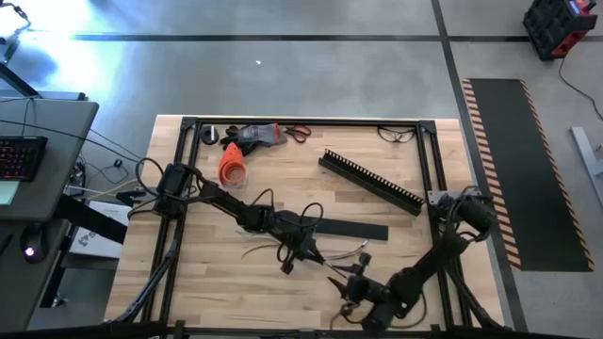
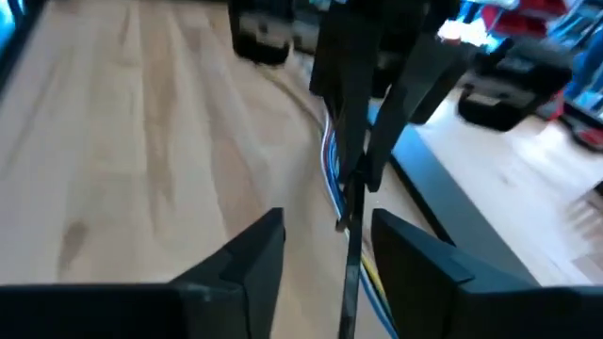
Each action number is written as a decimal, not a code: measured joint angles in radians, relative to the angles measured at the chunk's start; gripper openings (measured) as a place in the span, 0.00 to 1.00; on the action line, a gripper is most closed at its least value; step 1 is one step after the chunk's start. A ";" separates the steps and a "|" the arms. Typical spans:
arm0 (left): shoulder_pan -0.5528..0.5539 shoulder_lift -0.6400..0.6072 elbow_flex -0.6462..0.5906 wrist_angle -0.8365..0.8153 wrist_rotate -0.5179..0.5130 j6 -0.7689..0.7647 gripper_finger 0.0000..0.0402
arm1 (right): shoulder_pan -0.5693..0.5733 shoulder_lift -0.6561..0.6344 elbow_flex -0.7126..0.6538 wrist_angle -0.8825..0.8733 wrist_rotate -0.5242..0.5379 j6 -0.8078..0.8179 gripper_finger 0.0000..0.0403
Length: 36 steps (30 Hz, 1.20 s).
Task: Ziptie cables
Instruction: Wrap the colored cables with the black zip tie
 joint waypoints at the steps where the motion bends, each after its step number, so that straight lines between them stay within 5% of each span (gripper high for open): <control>1: 0.000 0.000 0.000 0.005 0.000 0.000 0.00 | -0.017 0.002 0.000 0.001 -0.023 -0.010 0.38; 7: 0.000 0.000 0.000 0.012 -0.001 0.000 0.00 | -0.088 0.006 0.000 0.001 -0.042 -0.034 0.35; 20: -0.001 0.000 0.001 0.012 -0.006 -0.001 0.00 | -0.058 0.006 0.000 0.015 -0.006 -0.061 0.02; 36: -0.002 0.000 0.001 -0.029 -0.075 0.027 0.00 | 0.008 0.006 0.000 0.012 -0.055 0.130 0.00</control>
